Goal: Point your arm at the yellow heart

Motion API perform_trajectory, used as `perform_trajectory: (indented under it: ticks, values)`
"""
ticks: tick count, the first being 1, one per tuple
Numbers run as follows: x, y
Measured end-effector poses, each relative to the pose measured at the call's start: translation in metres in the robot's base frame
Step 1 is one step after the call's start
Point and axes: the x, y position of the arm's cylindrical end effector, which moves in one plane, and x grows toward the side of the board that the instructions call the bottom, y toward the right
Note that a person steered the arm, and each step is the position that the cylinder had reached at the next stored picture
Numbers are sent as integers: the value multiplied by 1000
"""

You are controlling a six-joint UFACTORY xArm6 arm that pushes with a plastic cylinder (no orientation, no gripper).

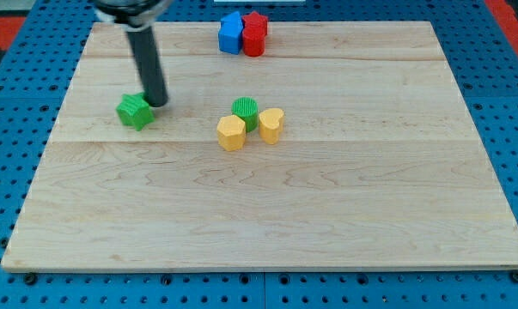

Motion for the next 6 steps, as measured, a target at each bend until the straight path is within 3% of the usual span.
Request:
perform_trajectory:
  ticks: [1,2,4,5,6]
  values:
    - [0,-43]
    - [-17,-14]
    - [-37,169]
    - [-22,205]
    - [-3,203]
